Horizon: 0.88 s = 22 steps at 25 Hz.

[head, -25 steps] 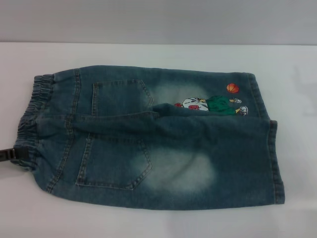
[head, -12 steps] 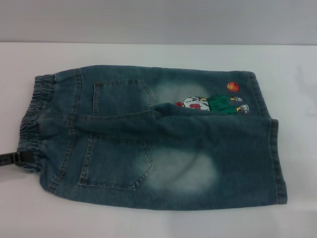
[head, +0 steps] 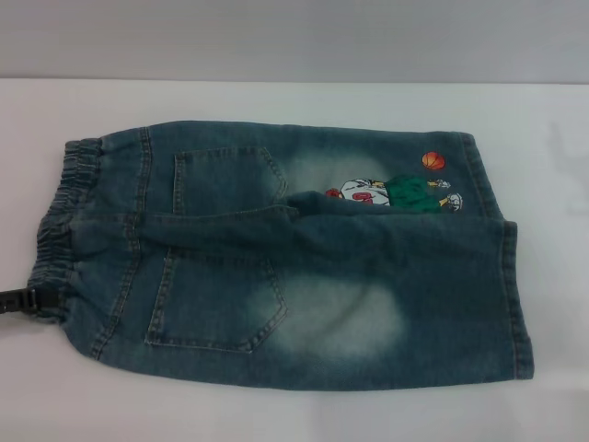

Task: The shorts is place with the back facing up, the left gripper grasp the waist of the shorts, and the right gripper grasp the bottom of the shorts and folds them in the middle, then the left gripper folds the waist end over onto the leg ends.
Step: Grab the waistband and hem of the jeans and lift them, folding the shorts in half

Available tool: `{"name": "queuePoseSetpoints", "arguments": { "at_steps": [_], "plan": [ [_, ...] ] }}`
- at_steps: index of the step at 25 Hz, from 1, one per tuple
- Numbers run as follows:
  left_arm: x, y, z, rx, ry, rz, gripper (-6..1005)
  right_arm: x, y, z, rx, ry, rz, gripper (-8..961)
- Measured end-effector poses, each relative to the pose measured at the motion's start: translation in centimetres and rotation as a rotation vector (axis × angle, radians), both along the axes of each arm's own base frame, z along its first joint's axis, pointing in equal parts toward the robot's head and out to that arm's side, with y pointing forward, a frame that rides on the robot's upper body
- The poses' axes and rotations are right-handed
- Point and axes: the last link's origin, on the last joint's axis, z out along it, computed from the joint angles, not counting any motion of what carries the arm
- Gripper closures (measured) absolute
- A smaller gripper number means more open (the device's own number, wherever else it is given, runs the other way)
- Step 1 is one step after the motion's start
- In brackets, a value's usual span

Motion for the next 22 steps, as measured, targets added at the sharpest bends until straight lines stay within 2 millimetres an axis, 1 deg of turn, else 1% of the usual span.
{"name": "queuePoseSetpoints", "arguments": {
  "at_steps": [13, 22],
  "plan": [
    [0.5, 0.8, 0.2, 0.014, -0.004, -0.010, 228, 0.0, 0.1, -0.2, -0.011, -0.004, -0.001, 242],
    [1.0, 1.2, -0.2, 0.018, -0.012, -0.023, 229, 0.1, 0.3, -0.3, -0.019, -0.004, -0.012, 243]
  ]
}}
